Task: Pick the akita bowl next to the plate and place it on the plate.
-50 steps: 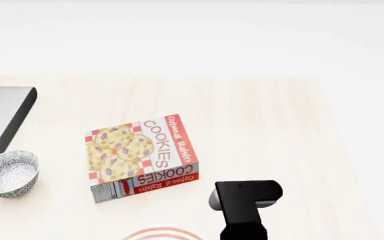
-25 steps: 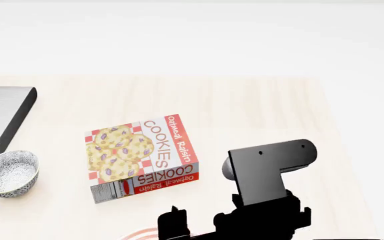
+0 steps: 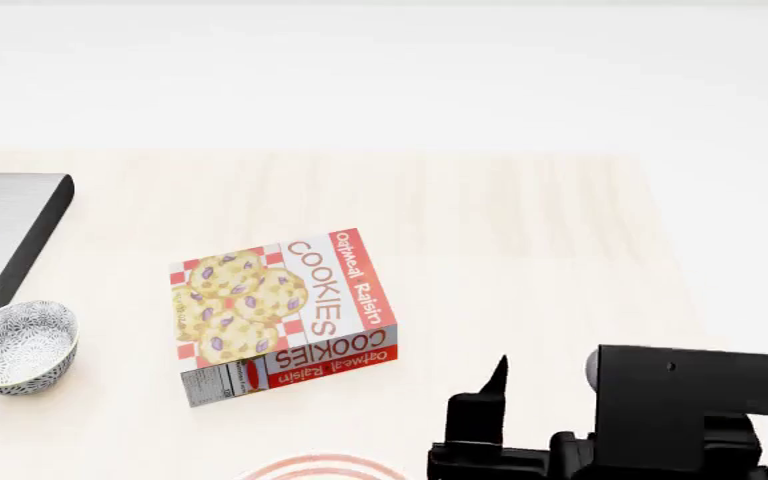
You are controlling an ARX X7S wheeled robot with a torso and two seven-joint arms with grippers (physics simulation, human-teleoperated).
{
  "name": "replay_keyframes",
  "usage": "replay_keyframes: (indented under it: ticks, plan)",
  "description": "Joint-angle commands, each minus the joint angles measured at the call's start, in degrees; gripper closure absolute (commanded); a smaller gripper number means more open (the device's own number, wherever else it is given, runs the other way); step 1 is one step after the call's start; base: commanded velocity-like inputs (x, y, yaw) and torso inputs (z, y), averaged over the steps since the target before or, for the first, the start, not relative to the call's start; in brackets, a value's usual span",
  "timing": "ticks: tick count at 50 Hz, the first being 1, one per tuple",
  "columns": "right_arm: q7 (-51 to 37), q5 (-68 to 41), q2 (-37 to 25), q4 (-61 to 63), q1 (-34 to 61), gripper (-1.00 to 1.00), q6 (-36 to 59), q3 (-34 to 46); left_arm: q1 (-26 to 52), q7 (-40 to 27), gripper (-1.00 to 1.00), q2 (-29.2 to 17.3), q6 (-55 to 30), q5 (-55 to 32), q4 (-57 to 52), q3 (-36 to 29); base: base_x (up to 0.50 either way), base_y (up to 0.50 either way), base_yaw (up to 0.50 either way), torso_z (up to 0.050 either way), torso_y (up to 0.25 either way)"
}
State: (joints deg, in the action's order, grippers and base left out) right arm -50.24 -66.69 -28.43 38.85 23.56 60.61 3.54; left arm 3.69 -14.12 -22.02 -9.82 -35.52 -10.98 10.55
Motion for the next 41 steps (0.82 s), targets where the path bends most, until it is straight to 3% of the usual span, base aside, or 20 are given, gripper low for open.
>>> replay_keyframes:
  ticks: [1, 11, 18, 41]
  plan:
    - [4.7, 19.4, -0.8, 2.4, -10.6, -1.00, -12.5, 2.3, 0.0, 0.0, -1.00, 0.0, 0.3, 0.1, 0.3, -0.2, 0.00, 0.00, 0.00, 0.000, 0.000]
    - [6.2, 34.1, -1.2, -0.5, -17.7, -1.00, -25.4, 5.9, 0.0, -0.5, -1.00, -0.2, -0.1, -0.2, -0.4, -0.2, 0.00, 0.00, 0.00, 0.000, 0.000]
    - [5.2, 38.2, -1.8, -0.7, -21.1, -1.00, -29.6, 5.3, 0.0, -0.4, -1.00, -0.2, 0.1, 0.0, -0.1, -0.4, 0.00, 0.00, 0.00, 0.000, 0.000]
    - [2.2, 44.0, -4.6, 1.9, -26.0, -1.00, -33.5, 3.2, 0.1, -1.0, -1.00, 0.3, 0.5, 0.7, -0.3, -1.3, 0.00, 0.00, 0.00, 0.000, 0.000]
